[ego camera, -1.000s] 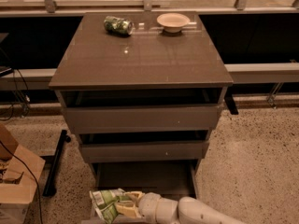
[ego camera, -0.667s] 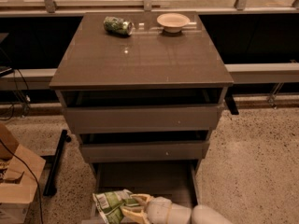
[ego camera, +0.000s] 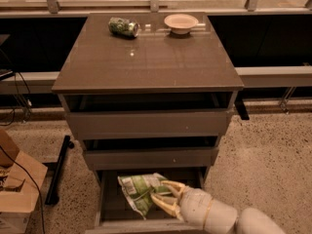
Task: Pick green jalapeno chip bag from bottom drawer and place on counter
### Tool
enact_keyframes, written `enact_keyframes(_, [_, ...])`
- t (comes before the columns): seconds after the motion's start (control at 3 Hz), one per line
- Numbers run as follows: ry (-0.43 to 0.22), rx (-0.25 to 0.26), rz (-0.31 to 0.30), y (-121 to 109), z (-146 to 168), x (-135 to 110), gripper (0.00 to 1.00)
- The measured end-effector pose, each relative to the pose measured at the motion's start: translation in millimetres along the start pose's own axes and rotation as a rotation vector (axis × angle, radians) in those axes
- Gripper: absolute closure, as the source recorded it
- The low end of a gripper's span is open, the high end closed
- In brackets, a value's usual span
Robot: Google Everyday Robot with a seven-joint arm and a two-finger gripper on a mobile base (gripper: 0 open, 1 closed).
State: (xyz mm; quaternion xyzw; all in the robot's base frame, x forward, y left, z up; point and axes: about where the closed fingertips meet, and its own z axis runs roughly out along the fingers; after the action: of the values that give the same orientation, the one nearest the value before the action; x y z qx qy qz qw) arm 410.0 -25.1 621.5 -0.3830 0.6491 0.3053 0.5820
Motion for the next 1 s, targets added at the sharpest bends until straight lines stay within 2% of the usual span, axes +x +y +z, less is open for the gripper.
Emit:
enact_keyframes(0.33, [0.016,0.041,-0.097,-38,-14,-54,1.00])
enact_keyframes(0.67, [0.042,0.069,-0.203,-72,-14,-122,1.00])
enact_keyframes(1.0, [0.074,0.094,-0.310,-88,-8,-194,1.00])
